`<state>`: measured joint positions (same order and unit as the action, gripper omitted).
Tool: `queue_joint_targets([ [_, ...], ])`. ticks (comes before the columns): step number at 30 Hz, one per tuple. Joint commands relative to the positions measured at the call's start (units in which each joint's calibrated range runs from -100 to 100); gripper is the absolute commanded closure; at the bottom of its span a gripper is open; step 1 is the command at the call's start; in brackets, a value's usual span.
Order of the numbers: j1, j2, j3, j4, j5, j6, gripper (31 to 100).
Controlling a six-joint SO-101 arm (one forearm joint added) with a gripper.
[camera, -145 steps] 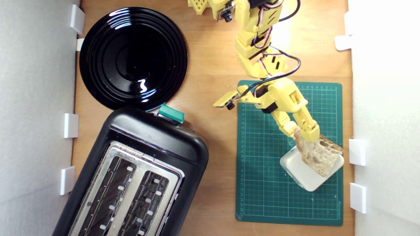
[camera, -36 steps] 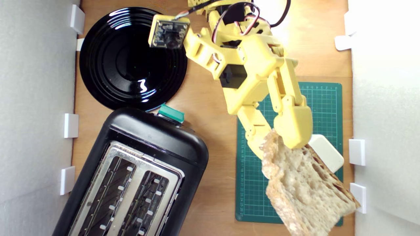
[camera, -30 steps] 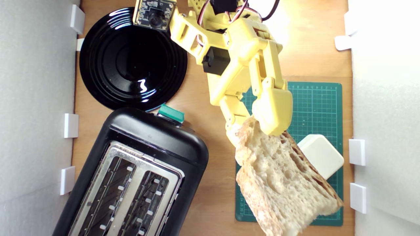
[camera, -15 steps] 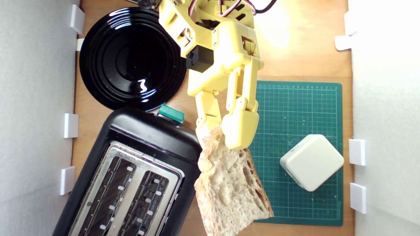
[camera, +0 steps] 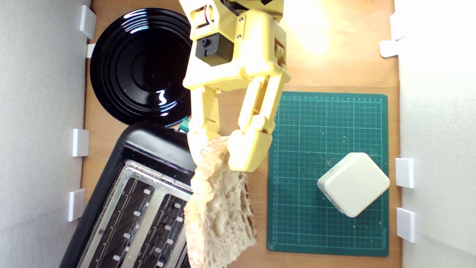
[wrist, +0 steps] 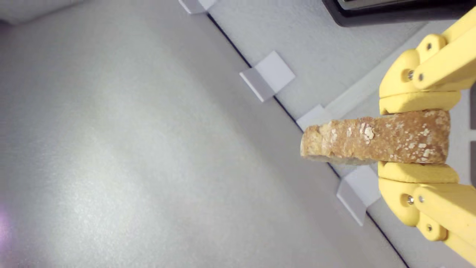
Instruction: Pick bread and place in toaster
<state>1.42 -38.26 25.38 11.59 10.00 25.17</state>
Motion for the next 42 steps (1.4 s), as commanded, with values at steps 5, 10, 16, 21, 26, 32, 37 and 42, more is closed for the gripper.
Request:
queue_joint_targets([
  [5, 0.52, -2.42, -14.35, -0.35, 17.13, 8.33, 71.5],
  [10, 2.69, -2.42, -17.98, -0.44, 23.79, 12.94, 71.5],
  [16, 6.08, 0.49, -25.52, -0.53, 30.78, 16.97, 71.5],
  [21, 8.33, 3.24, -32.51, -0.44, 37.1, 20.0, 71.5],
  [26, 9.94, 5.57, -36.14, 0.19, 41.62, 23.03, 71.7],
  [32, 11.55, 8.06, -36.96, 0.46, 45.72, 26.28, 71.9],
  [37, 12.2, 9.39, -37.96, 0.01, 46.4, 26.22, 71.9],
  [42, 12.2, 11.81, -44.4, 0.37, 54.42, 26.17, 71.9],
])
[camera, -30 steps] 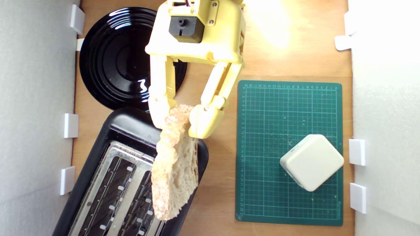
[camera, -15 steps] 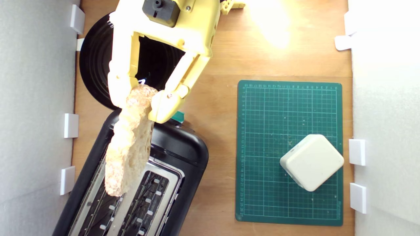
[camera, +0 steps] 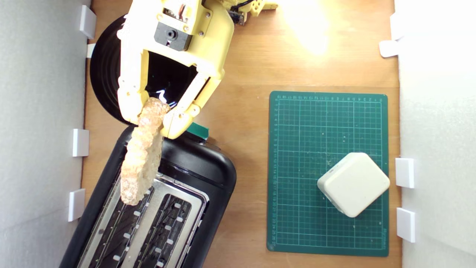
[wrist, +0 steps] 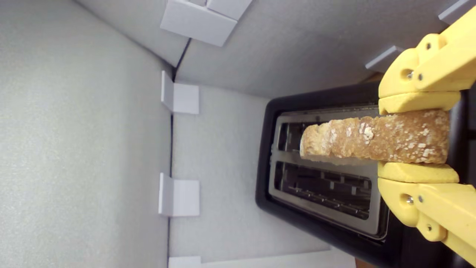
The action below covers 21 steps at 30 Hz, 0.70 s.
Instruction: Pick bread and place in toaster
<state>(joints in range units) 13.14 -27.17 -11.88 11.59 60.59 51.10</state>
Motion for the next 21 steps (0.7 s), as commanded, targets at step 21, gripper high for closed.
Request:
queue_joint_targets([
  [21, 0.56, 9.2, -21.21, 2.64, 6.47, -0.38, 71.9],
])
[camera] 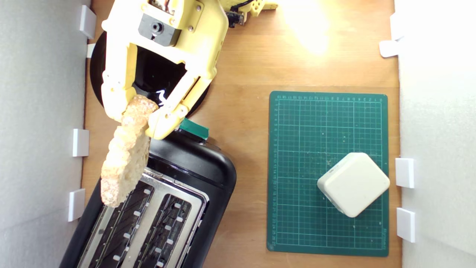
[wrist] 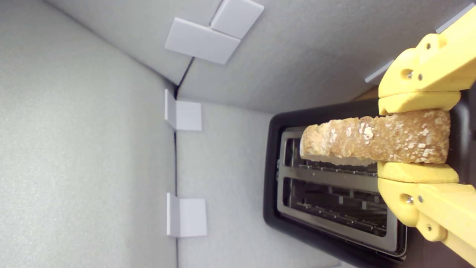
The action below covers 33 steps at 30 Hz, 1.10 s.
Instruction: Pick bread and place in toaster
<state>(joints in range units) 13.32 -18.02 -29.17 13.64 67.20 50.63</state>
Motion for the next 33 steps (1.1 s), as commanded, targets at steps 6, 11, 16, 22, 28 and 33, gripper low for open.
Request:
queue_joint_targets([
  [6, 0.38, 2.13, -6.01, 0.6, -0.22, 0.09, 71.9],
  [11, 1.27, 3.87, -6.82, 1.5, -0.31, 0.09, 71.9],
  [16, 1.35, 4.71, -6.82, 1.68, -0.39, 0.09, 71.9],
  [22, 1.43, 6.12, -6.82, 1.68, -0.65, 0.09, 71.9],
  [28, 1.43, 7.78, -7.46, 1.68, -1.42, 0.03, 71.9],
  [33, 1.43, 7.95, -7.46, 1.59, -4.75, -0.18, 72.0],
])
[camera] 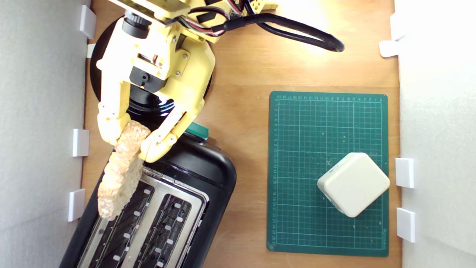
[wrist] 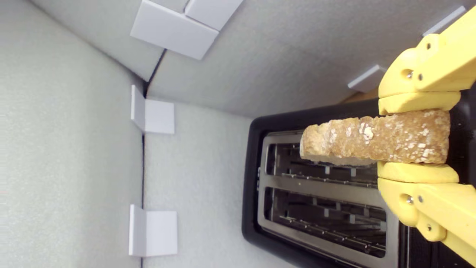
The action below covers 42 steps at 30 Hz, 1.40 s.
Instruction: Pick bread and place in toaster
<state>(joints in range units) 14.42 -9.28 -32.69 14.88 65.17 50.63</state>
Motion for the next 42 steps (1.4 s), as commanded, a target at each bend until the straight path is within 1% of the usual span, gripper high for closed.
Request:
queue_joint_targets([
  [1, 0.33, -0.7, -3.95, 0.44, -2.88, -0.12, 72.0],
  [18, 0.25, 2.13, -3.95, -0.2, -5.7, 0.03, 72.0],
  [38, -0.31, 7.62, -3.95, 0.26, -5.87, 0.03, 72.0],
  [42, -0.15, 9.37, -3.95, 0.08, -9.88, -0.02, 72.0],
])
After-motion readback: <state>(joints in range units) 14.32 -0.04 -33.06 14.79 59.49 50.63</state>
